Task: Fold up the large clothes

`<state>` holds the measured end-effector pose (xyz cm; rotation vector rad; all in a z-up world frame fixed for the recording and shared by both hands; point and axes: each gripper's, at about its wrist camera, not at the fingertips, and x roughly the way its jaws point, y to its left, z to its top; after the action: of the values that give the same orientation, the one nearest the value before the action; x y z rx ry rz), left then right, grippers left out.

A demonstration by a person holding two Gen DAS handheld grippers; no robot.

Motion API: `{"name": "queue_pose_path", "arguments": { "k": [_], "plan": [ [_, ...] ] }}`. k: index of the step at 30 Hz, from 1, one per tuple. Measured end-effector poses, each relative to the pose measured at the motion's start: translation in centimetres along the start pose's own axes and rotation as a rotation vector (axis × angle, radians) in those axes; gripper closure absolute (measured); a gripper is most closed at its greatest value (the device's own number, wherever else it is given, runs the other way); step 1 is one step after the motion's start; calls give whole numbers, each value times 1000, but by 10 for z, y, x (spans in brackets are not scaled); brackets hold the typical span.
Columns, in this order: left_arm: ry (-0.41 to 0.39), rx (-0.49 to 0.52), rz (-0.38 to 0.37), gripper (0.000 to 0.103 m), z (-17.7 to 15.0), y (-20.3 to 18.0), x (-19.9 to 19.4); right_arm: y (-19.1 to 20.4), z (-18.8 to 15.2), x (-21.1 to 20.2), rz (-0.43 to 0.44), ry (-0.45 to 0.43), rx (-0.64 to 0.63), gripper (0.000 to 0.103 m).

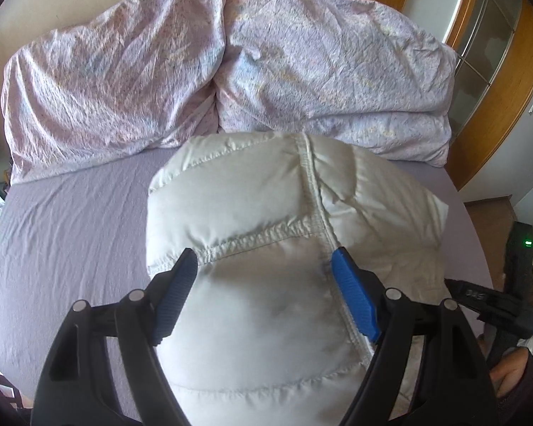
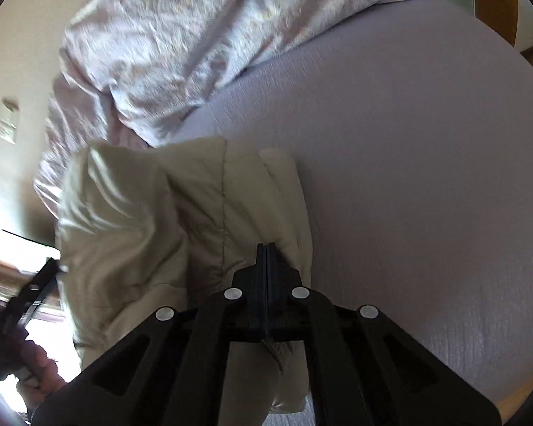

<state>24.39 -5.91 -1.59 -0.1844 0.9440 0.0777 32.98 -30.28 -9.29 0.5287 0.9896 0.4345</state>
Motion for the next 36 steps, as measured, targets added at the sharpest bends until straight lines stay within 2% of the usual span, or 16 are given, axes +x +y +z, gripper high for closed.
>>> {"name": "queue_pose_path", "arguments": {
  "k": [4,6,7,8,11,13,14,16,17,19,25,33,36],
  "plan": [
    [12,-13,-7,24,-1,0,9,7,9,-26,85,-71,-3,99],
    [15,-16,-10,24,-1,-1,13,15,14,-29,139,-62,-6,84],
    [16,-16,-13,24,-1,-1,13,18,16,-28,151,-56,-5,61],
    [19,-16,-20,22,-2,-2,14,23,17,-25,175,-48,-5,54],
    [23,0,-15,22,-4,-9,19,35,22,-14,231,-8,-1,54],
    [23,8,-13,22,-5,-13,20,42,23,-8,227,7,-9,54],
    [22,12,-11,22,-6,-15,21,47,22,-4,209,8,-33,61],
    [19,11,-11,22,-6,-16,20,56,18,-2,146,-12,-99,82],
    [16,10,-20,22,-5,-16,18,58,16,-2,116,-24,-122,87],
    [7,11,-30,22,-3,-16,14,57,12,-2,67,-33,-137,92],
    [-40,47,-8,22,5,-18,2,36,8,6,-10,-17,-91,94],
    [-14,46,12,21,2,-12,17,24,2,30,-66,14,-102,93],
    [-15,58,29,21,1,-12,19,26,5,26,-64,22,-123,92]
  ]
}}
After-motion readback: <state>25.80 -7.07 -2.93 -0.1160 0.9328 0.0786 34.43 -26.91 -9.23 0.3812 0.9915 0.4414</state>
